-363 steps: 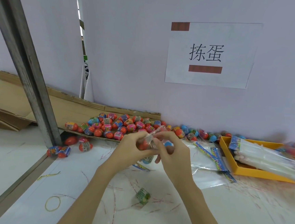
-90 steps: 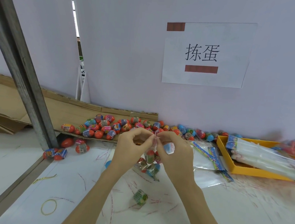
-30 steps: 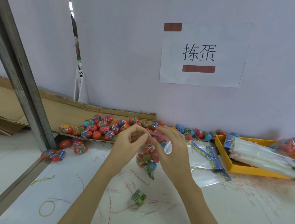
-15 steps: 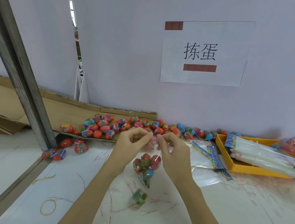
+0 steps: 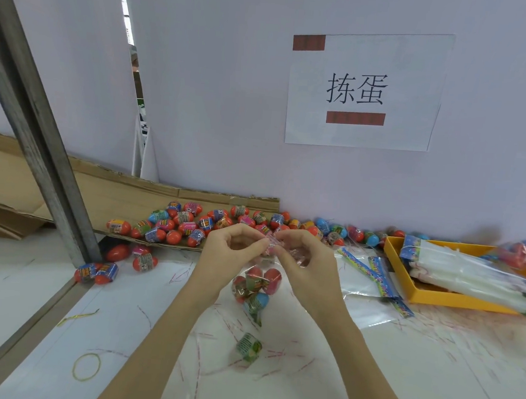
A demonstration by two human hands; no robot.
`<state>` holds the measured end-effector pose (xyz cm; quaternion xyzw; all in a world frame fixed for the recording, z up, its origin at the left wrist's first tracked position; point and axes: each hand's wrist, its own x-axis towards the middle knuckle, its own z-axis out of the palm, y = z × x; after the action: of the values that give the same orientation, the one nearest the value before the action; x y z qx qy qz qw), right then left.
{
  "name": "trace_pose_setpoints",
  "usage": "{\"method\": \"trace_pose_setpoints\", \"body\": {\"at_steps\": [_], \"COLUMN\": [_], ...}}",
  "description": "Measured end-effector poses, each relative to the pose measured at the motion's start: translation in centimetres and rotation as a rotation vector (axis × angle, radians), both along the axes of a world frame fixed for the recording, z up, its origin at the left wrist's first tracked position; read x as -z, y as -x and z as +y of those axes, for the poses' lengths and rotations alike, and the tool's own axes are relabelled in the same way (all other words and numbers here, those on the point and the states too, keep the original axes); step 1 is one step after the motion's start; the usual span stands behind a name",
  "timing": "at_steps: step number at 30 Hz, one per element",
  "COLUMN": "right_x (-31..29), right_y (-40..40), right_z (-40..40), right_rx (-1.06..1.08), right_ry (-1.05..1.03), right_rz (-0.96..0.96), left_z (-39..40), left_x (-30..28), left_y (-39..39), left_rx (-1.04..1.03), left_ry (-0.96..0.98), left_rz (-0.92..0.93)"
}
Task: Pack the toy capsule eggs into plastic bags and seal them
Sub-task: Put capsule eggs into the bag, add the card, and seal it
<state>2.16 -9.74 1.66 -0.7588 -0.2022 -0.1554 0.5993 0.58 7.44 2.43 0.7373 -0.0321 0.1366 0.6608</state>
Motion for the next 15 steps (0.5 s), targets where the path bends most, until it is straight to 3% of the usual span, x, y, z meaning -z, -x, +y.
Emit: {"method": "trace_pose_setpoints", "body": {"at_steps": [8,15], "right_x": [-0.09,-0.27], "right_y": [0.05,0.08], "right_z": [0.17,-0.09], "right_rx": [0.006,0.008], "right_ry": [-0.059,-0.146], "right_rz": [0.048,0.058], "left_z": [-0.21,-0.06], "left_x": [-0.04,-0.11], "left_y": [0.04,-0.04], "left_rx": [-0.005,0.025], "left_ry": [0.052,-0.012], "left_rz": [0.009,0.053]}}
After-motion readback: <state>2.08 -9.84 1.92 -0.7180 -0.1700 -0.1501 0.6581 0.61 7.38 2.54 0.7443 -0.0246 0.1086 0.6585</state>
